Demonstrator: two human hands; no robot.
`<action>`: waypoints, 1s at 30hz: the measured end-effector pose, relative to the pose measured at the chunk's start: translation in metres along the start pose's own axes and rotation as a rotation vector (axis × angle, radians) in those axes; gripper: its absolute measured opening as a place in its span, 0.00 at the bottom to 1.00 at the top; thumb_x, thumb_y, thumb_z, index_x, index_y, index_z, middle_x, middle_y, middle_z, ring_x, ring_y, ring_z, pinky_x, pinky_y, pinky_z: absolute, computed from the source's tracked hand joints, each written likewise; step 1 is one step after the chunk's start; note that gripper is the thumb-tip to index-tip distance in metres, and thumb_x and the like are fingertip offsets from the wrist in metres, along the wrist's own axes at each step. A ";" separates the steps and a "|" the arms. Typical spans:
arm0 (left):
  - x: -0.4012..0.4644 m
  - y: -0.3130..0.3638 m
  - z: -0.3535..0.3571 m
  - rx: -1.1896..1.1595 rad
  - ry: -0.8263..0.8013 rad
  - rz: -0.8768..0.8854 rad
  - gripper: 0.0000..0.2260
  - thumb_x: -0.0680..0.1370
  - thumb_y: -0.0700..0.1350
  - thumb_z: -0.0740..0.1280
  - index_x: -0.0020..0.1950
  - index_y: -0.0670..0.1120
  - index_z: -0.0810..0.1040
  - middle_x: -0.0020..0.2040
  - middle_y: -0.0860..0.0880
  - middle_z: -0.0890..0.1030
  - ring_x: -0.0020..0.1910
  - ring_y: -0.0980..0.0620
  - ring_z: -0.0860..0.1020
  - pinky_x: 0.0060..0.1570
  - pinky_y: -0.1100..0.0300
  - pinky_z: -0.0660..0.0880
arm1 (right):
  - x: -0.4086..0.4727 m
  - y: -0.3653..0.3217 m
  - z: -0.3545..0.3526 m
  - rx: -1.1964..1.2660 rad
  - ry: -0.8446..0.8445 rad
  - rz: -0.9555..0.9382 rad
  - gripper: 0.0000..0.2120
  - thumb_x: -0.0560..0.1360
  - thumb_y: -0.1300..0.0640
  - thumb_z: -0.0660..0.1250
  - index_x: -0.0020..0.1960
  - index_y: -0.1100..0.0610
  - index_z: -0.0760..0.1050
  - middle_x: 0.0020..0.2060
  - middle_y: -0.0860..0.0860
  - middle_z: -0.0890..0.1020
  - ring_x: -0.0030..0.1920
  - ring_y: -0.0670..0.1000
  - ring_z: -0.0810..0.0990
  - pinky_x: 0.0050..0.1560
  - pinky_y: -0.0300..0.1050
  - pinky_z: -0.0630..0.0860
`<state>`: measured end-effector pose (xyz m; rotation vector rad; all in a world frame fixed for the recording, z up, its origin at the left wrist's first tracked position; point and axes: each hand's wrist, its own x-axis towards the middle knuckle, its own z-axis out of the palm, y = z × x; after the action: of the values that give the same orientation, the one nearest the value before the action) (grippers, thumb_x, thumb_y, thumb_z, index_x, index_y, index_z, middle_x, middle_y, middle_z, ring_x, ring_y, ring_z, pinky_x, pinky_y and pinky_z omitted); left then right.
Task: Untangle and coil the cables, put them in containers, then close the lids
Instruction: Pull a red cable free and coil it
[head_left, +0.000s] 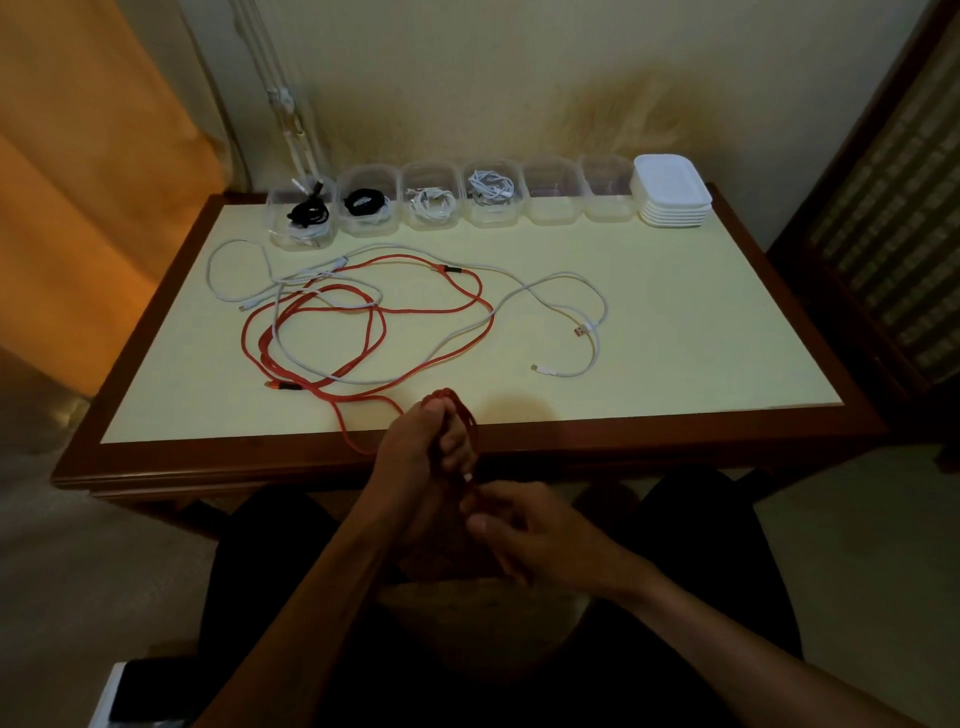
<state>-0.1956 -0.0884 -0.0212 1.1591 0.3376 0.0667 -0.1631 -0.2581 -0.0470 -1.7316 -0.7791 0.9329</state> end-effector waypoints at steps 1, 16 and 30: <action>0.000 -0.004 -0.006 0.151 0.035 0.027 0.15 0.84 0.46 0.51 0.41 0.42 0.68 0.30 0.49 0.69 0.28 0.54 0.68 0.32 0.61 0.69 | -0.003 -0.008 -0.003 0.000 -0.059 0.002 0.10 0.81 0.54 0.65 0.58 0.59 0.77 0.27 0.45 0.78 0.26 0.42 0.75 0.31 0.37 0.72; -0.012 -0.018 -0.006 -0.081 -0.371 -0.203 0.16 0.83 0.51 0.53 0.46 0.42 0.74 0.28 0.49 0.67 0.25 0.53 0.65 0.30 0.59 0.65 | 0.027 -0.039 -0.058 0.027 0.517 -0.112 0.10 0.75 0.56 0.73 0.41 0.62 0.83 0.29 0.50 0.82 0.31 0.45 0.79 0.36 0.35 0.75; 0.007 0.007 -0.006 -0.754 0.116 -0.156 0.17 0.83 0.51 0.53 0.40 0.45 0.72 0.28 0.54 0.63 0.25 0.57 0.62 0.29 0.63 0.64 | 0.017 0.009 -0.006 -0.007 0.183 0.039 0.10 0.83 0.58 0.60 0.60 0.58 0.79 0.28 0.50 0.80 0.25 0.47 0.77 0.31 0.39 0.74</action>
<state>-0.1903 -0.0787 -0.0185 0.3814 0.4533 0.1129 -0.1492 -0.2496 -0.0579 -1.8146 -0.6317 0.7852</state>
